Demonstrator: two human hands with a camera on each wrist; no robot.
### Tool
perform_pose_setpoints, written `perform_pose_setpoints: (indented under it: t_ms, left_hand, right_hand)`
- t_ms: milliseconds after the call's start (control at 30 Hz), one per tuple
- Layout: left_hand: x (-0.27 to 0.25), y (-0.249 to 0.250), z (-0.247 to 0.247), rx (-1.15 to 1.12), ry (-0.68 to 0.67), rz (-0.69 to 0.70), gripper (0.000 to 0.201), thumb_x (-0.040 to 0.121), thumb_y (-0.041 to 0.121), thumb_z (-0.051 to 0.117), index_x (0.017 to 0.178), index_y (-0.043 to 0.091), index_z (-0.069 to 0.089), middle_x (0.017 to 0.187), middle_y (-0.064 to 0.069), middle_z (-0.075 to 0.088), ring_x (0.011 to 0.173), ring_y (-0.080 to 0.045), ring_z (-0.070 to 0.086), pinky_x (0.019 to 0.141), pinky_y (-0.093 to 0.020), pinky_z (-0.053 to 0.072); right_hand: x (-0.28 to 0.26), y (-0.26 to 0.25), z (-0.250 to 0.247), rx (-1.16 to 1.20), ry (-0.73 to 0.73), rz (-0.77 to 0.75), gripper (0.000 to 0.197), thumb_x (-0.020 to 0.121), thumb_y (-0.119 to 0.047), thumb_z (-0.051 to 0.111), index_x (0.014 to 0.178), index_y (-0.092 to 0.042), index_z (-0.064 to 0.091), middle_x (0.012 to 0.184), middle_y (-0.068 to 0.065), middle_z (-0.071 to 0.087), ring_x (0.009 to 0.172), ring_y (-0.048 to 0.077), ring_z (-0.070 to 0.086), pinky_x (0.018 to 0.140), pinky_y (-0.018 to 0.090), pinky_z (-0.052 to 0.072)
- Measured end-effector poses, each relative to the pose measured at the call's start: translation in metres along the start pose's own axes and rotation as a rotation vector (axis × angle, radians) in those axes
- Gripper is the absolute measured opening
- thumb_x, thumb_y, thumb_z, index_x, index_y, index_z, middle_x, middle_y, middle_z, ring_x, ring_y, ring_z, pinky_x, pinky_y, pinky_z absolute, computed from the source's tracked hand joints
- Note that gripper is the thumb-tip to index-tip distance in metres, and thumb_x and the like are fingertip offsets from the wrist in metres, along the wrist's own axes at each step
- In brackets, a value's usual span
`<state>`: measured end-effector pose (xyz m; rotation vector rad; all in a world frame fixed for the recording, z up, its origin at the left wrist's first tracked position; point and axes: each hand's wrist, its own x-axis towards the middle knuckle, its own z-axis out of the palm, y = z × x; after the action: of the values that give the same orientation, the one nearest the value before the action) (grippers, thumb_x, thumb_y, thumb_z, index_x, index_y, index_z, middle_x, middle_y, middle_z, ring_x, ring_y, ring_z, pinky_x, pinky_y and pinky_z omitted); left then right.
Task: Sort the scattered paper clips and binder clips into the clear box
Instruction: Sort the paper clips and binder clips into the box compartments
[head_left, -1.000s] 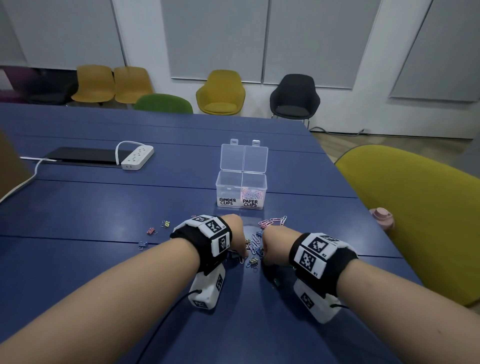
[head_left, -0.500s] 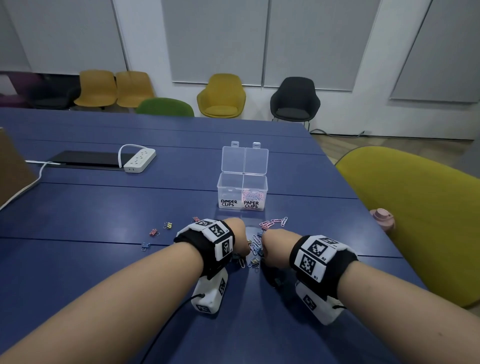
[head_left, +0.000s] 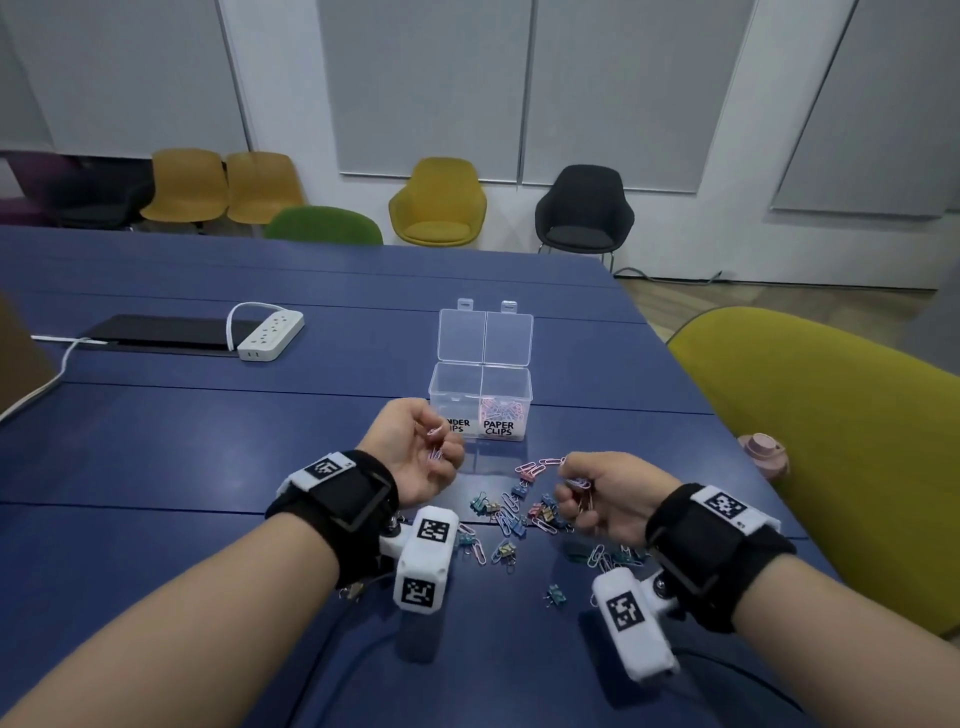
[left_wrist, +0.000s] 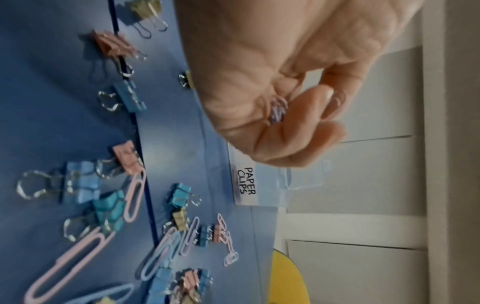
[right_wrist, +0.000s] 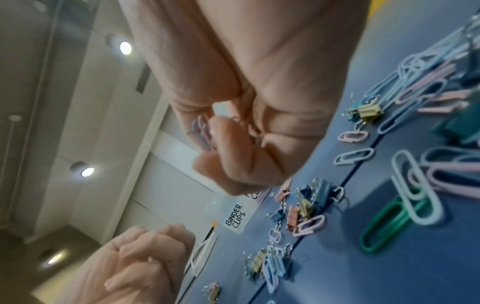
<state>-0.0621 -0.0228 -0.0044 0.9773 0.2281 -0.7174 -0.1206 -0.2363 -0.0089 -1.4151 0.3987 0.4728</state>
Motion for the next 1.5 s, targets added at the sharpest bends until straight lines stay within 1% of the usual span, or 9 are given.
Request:
perform_pose_setpoints:
  t_ms: [300,500,767,833,967,1067,1133,1267,1500]
  left_hand:
    - [0.022,0.032,0.021,0.597,0.088,-0.190,0.021,0.086,0.015,0.046,0.066,0.011,0.042,0.060,-0.004,0.044,0.038,-0.008,0.033,0.032,-0.013,0.024]
    - [0.054,0.065,0.063,0.422,0.099,0.114,0.059,0.097,0.056,0.027,0.085,0.004,0.052,0.070,-0.007,0.047,0.058,-0.015,0.042,0.053,-0.023,0.032]
    - [0.085,0.061,0.061,0.590,0.276,0.430,0.062,0.093,0.060,0.032,0.107,0.008,0.062,0.119,-0.011,0.063,0.116,-0.027,0.055,0.100,-0.036,0.041]
    - [0.077,0.060,0.053,0.760,0.327,0.566,0.052,0.095,0.053,0.033,0.103,0.011,0.062,0.112,-0.007,0.064,0.111,-0.026,0.057,0.103,-0.045,0.042]
    - [0.052,0.050,0.032,0.993,0.349,0.772,0.019,0.090,0.025,0.051,0.074,0.018,0.057,0.078,-0.003,0.063,0.075,-0.023,0.058,0.081,-0.046,0.054]
    - [0.034,0.037,0.018,1.221,0.238,0.666,0.013,0.085,0.016,0.058,0.073,0.015,0.060,0.069,-0.002,0.063,0.064,-0.019,0.057,0.070,-0.035,0.053]
    - [0.021,0.028,0.010,1.470,0.127,0.576,0.007,0.083,0.017,0.062,0.077,0.018,0.063,0.072,0.002,0.063,0.066,-0.015,0.057,0.070,-0.027,0.049]
    - [0.004,0.009,0.004,1.878,0.007,0.338,0.005,0.084,0.025,0.064,0.083,0.020,0.065,0.077,0.008,0.060,0.072,-0.009,0.054,0.068,-0.022,0.044]
    - [0.000,-0.018,0.010,1.988,0.002,0.174,0.038,0.068,0.047,0.076,0.086,0.016,0.066,0.089,-0.002,0.072,0.078,-0.017,0.063,0.071,-0.033,0.055]
  right_hand:
    - [0.022,-0.025,-0.010,-0.535,-0.140,0.109,0.023,0.086,0.006,0.046,0.069,-0.008,0.050,0.051,0.004,0.043,0.037,0.011,0.038,0.038,0.011,0.025]
    - [0.039,-0.091,0.007,-1.078,0.141,-0.195,0.017,0.091,-0.003,0.043,0.082,-0.012,0.055,0.061,0.003,0.044,0.048,0.014,0.041,0.044,0.024,0.035]
    - [0.085,-0.132,0.042,-0.685,0.407,-0.608,0.029,0.090,-0.002,0.031,0.075,-0.012,0.053,0.069,0.000,0.045,0.074,0.026,0.051,0.075,0.042,0.051]
    - [0.094,-0.130,0.048,-0.616,0.393,-0.615,0.027,0.090,-0.003,0.030,0.079,-0.010,0.053,0.072,0.003,0.048,0.074,0.027,0.053,0.077,0.045,0.053]
    - [0.108,-0.119,0.051,-0.744,0.300,-0.537,0.023,0.092,-0.009,0.038,0.079,-0.006,0.057,0.095,0.022,0.065,0.086,0.031,0.059,0.082,0.039,0.048]
    - [0.109,-0.114,0.039,-0.801,0.353,-0.555,0.029,0.092,-0.014,0.040,0.086,0.004,0.062,0.103,0.022,0.067,0.095,0.036,0.060,0.089,0.042,0.049]
    - [0.102,-0.107,0.030,-0.771,0.379,-0.615,0.023,0.090,-0.013,0.041,0.078,-0.010,0.060,0.095,0.014,0.067,0.092,0.033,0.062,0.091,0.045,0.051]
    - [0.074,-0.085,0.015,-0.951,0.405,-0.667,0.012,0.087,-0.010,0.049,0.080,-0.016,0.057,0.084,-0.002,0.059,0.082,0.021,0.057,0.075,0.026,0.043]
    - [0.027,-0.036,0.021,-1.532,0.020,-0.369,0.005,0.085,-0.023,0.065,0.088,-0.018,0.066,0.082,-0.007,0.059,0.077,0.010,0.054,0.066,0.018,0.040]
